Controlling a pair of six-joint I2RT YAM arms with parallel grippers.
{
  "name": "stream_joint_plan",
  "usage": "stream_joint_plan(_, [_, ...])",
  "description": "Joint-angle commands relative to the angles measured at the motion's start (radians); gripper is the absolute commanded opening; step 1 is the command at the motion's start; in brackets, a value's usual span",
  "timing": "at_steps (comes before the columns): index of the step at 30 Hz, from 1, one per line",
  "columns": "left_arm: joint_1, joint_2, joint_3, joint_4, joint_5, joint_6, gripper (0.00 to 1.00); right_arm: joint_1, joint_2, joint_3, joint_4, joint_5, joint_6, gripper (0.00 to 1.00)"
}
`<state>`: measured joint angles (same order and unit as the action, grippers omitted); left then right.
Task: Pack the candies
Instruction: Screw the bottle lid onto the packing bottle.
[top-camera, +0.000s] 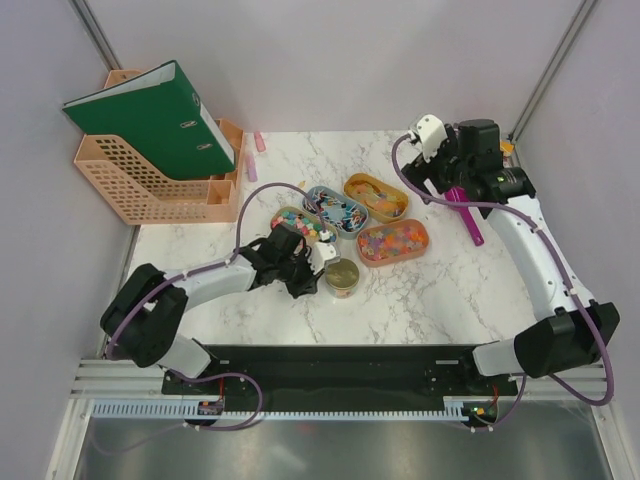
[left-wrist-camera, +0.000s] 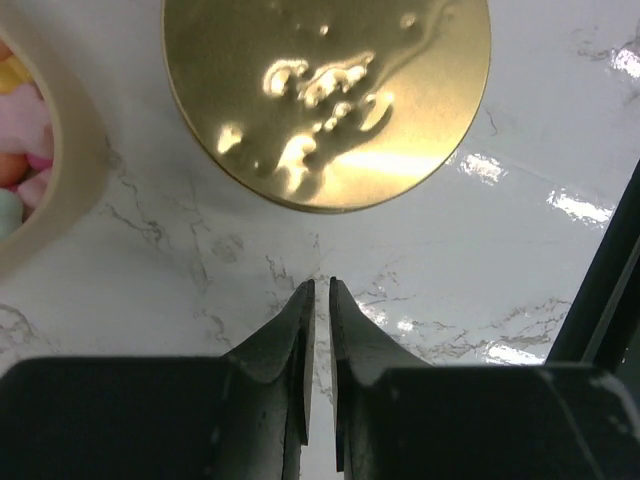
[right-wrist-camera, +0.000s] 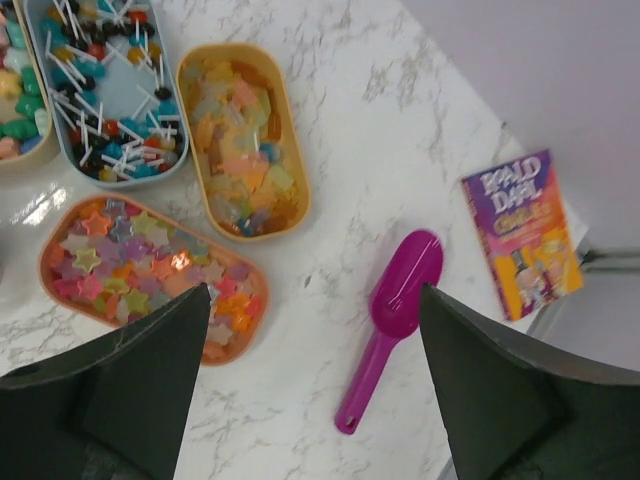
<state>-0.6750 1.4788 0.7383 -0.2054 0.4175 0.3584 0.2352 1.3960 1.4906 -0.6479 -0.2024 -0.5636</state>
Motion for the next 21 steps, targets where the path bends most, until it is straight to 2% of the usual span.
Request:
stream_joint_plan(1, [-0.026,0.041,0.079,0.031,-0.014,0.042,0.17,-0.039,-0.011,-0.078,0.005,-0.060,0.087,0.92])
stream_joint_plan(11, [-0.101,0.184,0.214,-0.032,0.001,0.073,0.15,-0.230,0.023,-0.072,-0.015,-0.218,0.165,0.95])
stream_joint_plan(17, [-0.199,0.264,0.269,0.007,0.021,0.054,0.15,-0.327,0.020,-0.084,-0.038,-0.245,0.122,0.96])
stream_joint_plan(20, [-0.248,0.293,0.262,0.093,0.006,0.021,0.19,-0.353,0.018,-0.087,-0.070,-0.262,0.074,0.96])
stream_joint_plan(21, [-0.253,0.301,0.253,0.124,-0.009,-0.008,0.27,-0.361,0.017,-0.093,-0.081,-0.268,0.061,0.96])
